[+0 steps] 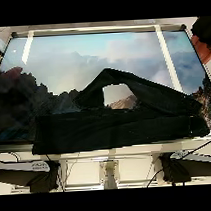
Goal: Fold the clothes and pants, and hang the long-sleeved shirts on hangers.
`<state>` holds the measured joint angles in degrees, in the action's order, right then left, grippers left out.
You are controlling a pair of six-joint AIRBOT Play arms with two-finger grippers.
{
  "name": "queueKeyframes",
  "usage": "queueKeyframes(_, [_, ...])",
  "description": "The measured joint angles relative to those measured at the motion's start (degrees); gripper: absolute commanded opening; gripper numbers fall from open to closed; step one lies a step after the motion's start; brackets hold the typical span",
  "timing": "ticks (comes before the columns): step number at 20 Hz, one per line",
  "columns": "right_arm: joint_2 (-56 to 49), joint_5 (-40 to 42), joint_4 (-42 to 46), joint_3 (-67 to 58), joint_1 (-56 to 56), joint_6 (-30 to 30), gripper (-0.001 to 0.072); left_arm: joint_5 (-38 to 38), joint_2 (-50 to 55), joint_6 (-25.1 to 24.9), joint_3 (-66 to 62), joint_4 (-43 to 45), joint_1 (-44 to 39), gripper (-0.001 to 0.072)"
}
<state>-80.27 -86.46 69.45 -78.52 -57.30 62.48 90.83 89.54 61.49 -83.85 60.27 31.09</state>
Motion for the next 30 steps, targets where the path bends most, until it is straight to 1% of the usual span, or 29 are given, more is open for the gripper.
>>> queueKeyframes(4, [0.15,1.07,-5.62,-0.81,6.73,-0.94,0.0411,-10.25,2.12,-0.7,-0.96,0.13,-13.18,0.0368])
queueKeyframes(6, [0.2,2.54,-6.71,-0.94,10.95,-1.22,0.0412,-13.29,4.15,-0.9,-1.14,0.59,-18.69,0.038])
queueKeyframes(7, [0.2,3.41,-6.8,-1.01,12.9,-1.29,0.0411,-14.21,5.29,-1.01,-1.16,0.81,-21.09,0.0446])
queueKeyframes(8, [0.2,4.31,-7.21,-1.05,14.75,-1.4,0.0411,-14.84,6.25,-1.05,-1.2,0.94,-22.97,0.047])
queueKeyframes(10, [0.2,6.05,-7.56,-1.05,18.03,-1.51,0.0412,-15.78,7.91,-1.03,-1.27,1.14,-25.92,0.047])
queueKeyframes(12, [0.2,7.78,-7.52,-1.11,20.46,-1.57,0.0411,-15.26,9.05,-0.79,-1.27,1.22,-27.63,0.047])
queueKeyframes(18, [0.2,10.01,-7.67,-1.11,23.28,-1.64,0.0411,-7.76,11.41,0.28,-1.29,1.6,-29.05,0.047])
queueKeyframes(21, [0.2,10.32,-7.65,-1.11,23.58,-1.64,0.0411,-5.64,12.87,1.4,-1.29,1.55,-29.68,0.0481])
queueKeyframes(24, [0.2,10.51,-7.67,-1.11,23.69,-1.64,0.0411,-5.29,14.43,1.84,-1.29,1.09,-30.75,0.0481])
queueKeyframes(27, [0.2,10.56,-7.69,-1.11,23.71,-1.64,0.0411,-7.15,15.54,2.21,-1.29,0.9,-32.11,0.048])
queueKeyframes(29, [0.2,10.58,-7.72,-1.11,23.76,-1.64,0.0411,-8.9,16.02,2.47,-1.29,0.85,-33.05,0.0472])
queueKeyframes(30, [0.2,10.58,-7.72,-1.11,23.76,-1.66,0.0411,-9.75,16.26,2.51,-1.29,0.87,-33.48,0.0403])
